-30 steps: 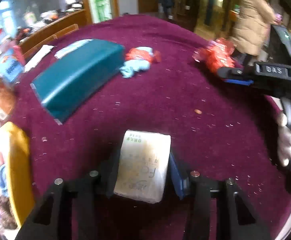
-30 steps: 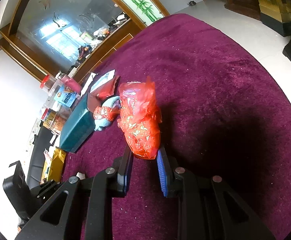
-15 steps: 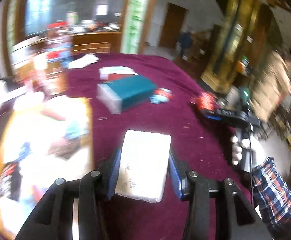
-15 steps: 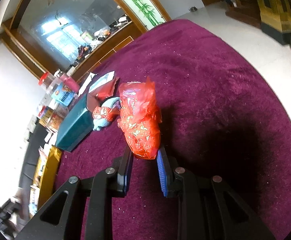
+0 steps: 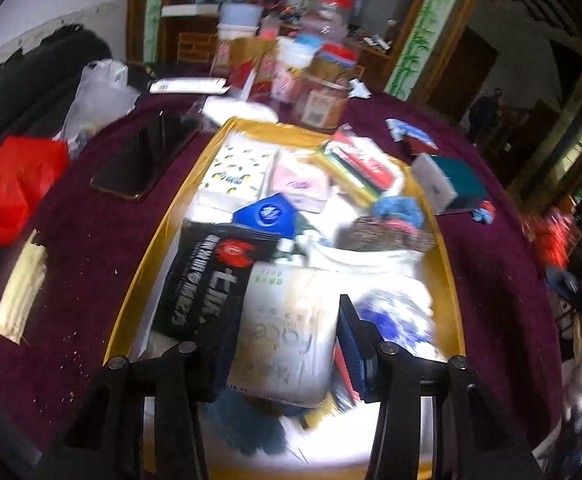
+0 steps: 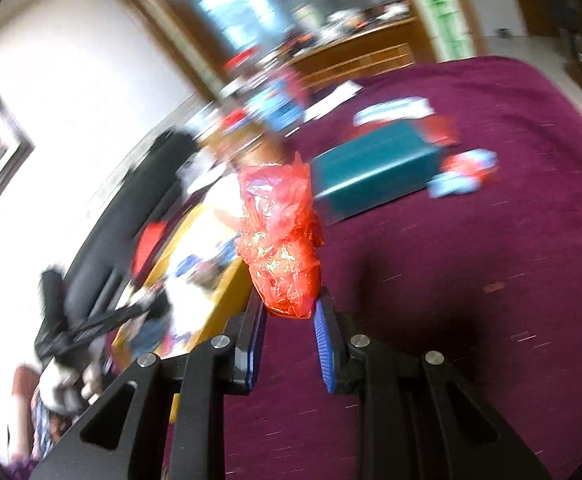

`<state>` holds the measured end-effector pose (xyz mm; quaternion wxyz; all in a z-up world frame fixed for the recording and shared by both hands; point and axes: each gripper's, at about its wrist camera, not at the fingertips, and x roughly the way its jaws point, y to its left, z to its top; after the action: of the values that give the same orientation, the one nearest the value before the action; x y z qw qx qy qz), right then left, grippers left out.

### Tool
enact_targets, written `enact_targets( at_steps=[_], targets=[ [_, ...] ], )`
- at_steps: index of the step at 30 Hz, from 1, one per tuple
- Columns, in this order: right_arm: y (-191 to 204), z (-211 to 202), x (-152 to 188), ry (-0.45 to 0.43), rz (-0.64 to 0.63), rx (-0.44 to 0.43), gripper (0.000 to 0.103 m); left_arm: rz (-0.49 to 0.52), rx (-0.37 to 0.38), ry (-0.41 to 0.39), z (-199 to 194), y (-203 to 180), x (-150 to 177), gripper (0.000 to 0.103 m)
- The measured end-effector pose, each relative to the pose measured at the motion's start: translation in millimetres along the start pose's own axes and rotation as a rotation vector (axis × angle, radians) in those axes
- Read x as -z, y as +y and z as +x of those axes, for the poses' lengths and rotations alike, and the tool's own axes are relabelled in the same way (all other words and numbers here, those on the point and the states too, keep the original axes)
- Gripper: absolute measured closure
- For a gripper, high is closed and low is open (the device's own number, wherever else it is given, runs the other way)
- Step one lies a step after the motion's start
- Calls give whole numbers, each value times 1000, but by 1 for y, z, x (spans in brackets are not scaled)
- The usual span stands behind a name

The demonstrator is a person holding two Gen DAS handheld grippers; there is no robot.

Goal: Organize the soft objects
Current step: 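Carry the white packet and red bag into the tray and open both tools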

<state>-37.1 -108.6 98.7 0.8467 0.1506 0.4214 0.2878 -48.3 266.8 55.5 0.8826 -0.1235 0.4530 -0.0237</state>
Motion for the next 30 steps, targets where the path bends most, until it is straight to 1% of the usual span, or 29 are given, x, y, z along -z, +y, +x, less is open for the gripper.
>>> enact_targets(
  at_steps=[2,4,7,9,12,14,16,18,20,21,22,23,24,25,28,29,30],
  targets=[
    [25,14,8,45,-32,-32,80,-2,-17,1,7,0,-4,50],
    [54,30,20,100,-76,-66,80,-11,-15,-6,8,1,-8,47],
    [93,51,39,181,-145,-108,80,-42,45,-40,-6,3,-8,42],
    [115,65,51,238,-193,-125,80,-48,60,-79,-21,4,-3,37],
    [135,84,66,295,-254,-112,80,-55,67,-119,-37,9,2,35],
    [143,96,70,322,-292,-80,80,-70,69,-146,-48,15,5,34],
    [148,111,77,355,-316,-25,80,-86,60,-181,-61,22,8,32],
    [155,117,83,362,-339,10,80,-102,40,-221,-73,30,11,30],
    [160,118,83,362,-368,66,77,-109,23,-247,-80,35,13,28],
    [162,118,84,359,-380,84,71,-108,7,-260,-84,36,14,26],
    [163,115,83,350,-385,82,61,-104,-9,-276,-88,36,15,24],
    [163,111,82,343,-386,78,56,-99,-21,-288,-91,36,16,23],
    [163,105,80,326,-387,74,47,-92,-40,-305,-94,35,17,20],
    [163,96,78,301,-390,78,42,-90,-52,-317,-95,34,18,18],
    [164,75,74,235,-394,70,42,-81,-113,-363,-101,28,22,13],
    [163,70,74,219,-390,65,42,-74,-146,-383,-103,23,23,12],
    [161,60,76,188,-379,61,41,-68,-209,-412,-107,16,25,12]
  ],
)
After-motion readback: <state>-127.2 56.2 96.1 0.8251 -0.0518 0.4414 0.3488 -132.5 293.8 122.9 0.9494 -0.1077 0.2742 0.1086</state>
